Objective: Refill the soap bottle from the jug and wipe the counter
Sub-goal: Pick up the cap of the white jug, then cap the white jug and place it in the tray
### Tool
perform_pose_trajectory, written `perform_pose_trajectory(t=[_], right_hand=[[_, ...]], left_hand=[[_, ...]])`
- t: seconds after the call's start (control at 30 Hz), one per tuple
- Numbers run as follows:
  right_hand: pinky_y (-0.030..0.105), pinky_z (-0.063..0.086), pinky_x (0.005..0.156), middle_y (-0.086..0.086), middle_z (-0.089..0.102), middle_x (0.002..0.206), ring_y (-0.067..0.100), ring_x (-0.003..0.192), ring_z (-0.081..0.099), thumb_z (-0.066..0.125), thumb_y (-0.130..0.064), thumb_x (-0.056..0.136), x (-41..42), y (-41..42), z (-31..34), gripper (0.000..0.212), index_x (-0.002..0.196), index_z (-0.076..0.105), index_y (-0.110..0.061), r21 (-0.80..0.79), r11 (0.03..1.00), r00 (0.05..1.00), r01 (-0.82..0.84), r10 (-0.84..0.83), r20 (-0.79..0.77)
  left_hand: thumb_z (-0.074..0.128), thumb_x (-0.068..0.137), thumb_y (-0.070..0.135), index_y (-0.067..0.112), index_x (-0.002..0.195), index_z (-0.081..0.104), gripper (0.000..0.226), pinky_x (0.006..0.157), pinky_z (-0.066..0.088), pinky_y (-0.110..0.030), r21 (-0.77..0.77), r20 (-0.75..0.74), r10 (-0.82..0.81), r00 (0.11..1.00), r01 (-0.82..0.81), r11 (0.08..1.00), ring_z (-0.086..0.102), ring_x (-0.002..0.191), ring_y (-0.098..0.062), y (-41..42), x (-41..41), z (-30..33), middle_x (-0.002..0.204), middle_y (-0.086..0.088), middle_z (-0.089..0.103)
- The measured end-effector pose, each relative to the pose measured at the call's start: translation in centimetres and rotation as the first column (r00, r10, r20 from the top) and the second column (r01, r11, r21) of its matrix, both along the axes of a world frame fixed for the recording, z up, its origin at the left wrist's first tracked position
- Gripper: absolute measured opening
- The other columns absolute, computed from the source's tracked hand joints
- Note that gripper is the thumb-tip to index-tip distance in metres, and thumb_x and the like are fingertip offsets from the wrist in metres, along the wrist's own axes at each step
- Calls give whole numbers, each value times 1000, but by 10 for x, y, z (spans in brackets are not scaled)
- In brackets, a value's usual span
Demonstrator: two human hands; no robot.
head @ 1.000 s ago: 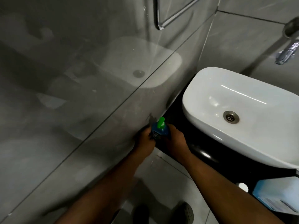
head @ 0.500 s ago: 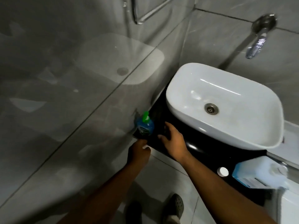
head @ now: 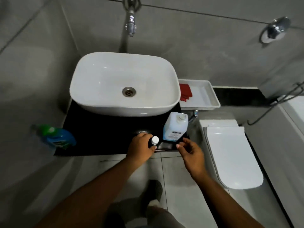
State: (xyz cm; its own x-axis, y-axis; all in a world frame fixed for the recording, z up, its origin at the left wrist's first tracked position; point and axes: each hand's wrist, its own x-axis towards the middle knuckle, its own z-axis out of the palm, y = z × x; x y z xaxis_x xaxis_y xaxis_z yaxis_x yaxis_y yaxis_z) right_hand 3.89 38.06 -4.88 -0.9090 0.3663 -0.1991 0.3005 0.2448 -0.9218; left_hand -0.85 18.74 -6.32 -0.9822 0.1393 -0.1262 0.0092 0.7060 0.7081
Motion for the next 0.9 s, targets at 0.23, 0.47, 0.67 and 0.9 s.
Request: perform_pose_trajectory(t=[0.23, 0.47, 0.67, 0.9], right_hand=[[17, 50, 85, -6, 50, 133, 4, 116, 53, 82, -10, 71, -56, 26, 22, 100, 148, 21, -26, -99, 963, 967, -250, 244, -69], [35, 54, 90, 0, 57, 128, 15, 112, 59, 83, -6, 67, -84, 35, 30, 82, 135, 45, -31, -45, 922, 921, -385, 381, -77], [40, 56, 85, -3, 58, 123, 18, 108, 59, 83, -18, 66, -87, 41, 33, 74, 126, 46, -41, 11, 898, 896, -440, 440, -58], [9, 49, 74, -8, 56, 128, 6, 112, 56, 82, -20, 71, -85, 40, 36, 79, 132, 39, -47, 11, 894, 893, -448, 448, -45]], left_hand=[[73, 77, 29, 18, 118, 63, 44, 93, 48, -40, -211, 32, -137, 990, 140, 967, 56, 110, -31, 27, -29, -10, 124, -7, 60], [72, 78, 24, 13, 108, 67, 32, 86, 48, -29, -4, -75, 44, 996, -44, 999, 63, 98, -25, 26, -31, 24, 108, -9, 68], [72, 78, 25, 20, 110, 65, 33, 85, 44, -20, 166, -386, 2, 923, 67, 984, 56, 91, -5, 61, -46, 99, 108, 2, 68], [68, 84, 24, 11, 116, 65, 35, 94, 45, -34, -145, -340, -340, 877, 309, 940, 64, 102, -26, 80, -66, 107, 114, -10, 69]])
